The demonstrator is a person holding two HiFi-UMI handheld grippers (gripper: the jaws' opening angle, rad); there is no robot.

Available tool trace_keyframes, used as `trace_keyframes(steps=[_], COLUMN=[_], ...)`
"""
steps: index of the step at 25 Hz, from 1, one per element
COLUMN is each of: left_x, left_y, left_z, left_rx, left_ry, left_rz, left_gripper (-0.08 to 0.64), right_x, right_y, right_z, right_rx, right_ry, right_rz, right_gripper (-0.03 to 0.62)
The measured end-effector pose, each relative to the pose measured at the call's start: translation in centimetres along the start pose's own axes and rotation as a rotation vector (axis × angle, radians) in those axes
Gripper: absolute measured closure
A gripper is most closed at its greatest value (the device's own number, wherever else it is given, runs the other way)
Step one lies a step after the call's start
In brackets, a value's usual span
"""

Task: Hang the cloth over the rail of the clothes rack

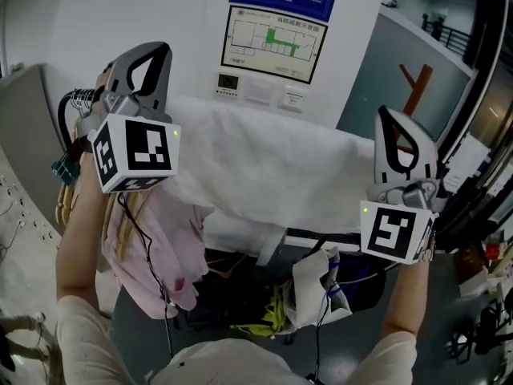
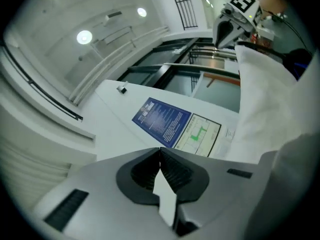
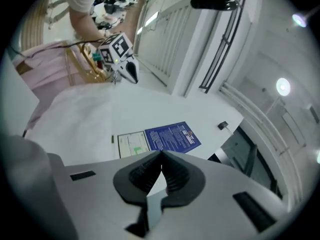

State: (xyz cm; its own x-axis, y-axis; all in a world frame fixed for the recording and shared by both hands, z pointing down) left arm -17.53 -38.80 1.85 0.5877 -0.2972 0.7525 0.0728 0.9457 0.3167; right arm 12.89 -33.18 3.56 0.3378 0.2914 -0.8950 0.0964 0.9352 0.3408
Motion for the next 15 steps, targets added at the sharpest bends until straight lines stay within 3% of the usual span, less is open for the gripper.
trace_keyframes(steps=[3, 6, 7, 8, 11, 12, 15], left_x=[0.4, 3.4, 4.8, 6.3, 10.8, 12.4, 17.3], left_y=[4.8, 9.3, 10.6, 11.7, 14.8, 15.9, 19.2], left_z=[-0.6, 0.7, 1.5, 2.4, 5.3, 6.1, 8.0], left_rx=[0.116, 0.137, 0.123, 0.104, 0.046, 0.035, -0.032], left_ry=[0.130, 0.223, 0.254, 0.314, 0.658, 0.725, 0.744], left_rz=[0.036, 0.175, 0.220, 0.256, 0.316, 0.342, 0.447], left_gripper=[0.546, 0.546, 0.546, 0.546, 0.546, 0.546, 0.546], right_x=[-2.2, -5.6, -6.9, -8.4, -13.5, -15.2, -19.7], right_y=[3.8, 7.1, 7.9, 8.6, 10.6, 11.4, 14.2], right_z=[-0.7, -0.4, -0.4, -0.3, 0.8, 1.4, 2.4], right_rx=[0.025, 0.053, 0.054, 0.047, -0.035, -0.083, -0.209], right_ry=[-0.186, -0.579, -0.660, -0.720, -0.833, -0.856, -0.918], right_rz=[-0.049, -0.047, -0.060, -0.087, -0.200, -0.224, -0.278], right_gripper=[0.574, 0.574, 0.574, 0.574, 0.574, 0.574, 0.574])
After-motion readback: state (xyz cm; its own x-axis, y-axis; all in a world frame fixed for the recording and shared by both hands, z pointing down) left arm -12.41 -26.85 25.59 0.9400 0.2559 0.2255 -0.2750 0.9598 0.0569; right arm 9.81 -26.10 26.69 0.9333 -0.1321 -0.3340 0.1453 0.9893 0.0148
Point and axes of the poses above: the fingertips, and each gripper's own axes: y backward along the fingers, x to its right, z out of its underside, the point moved 5 cm from there along y, backward along the fingers, and after that the axes turned 15 degrees about -x, right-handed, at the moved point
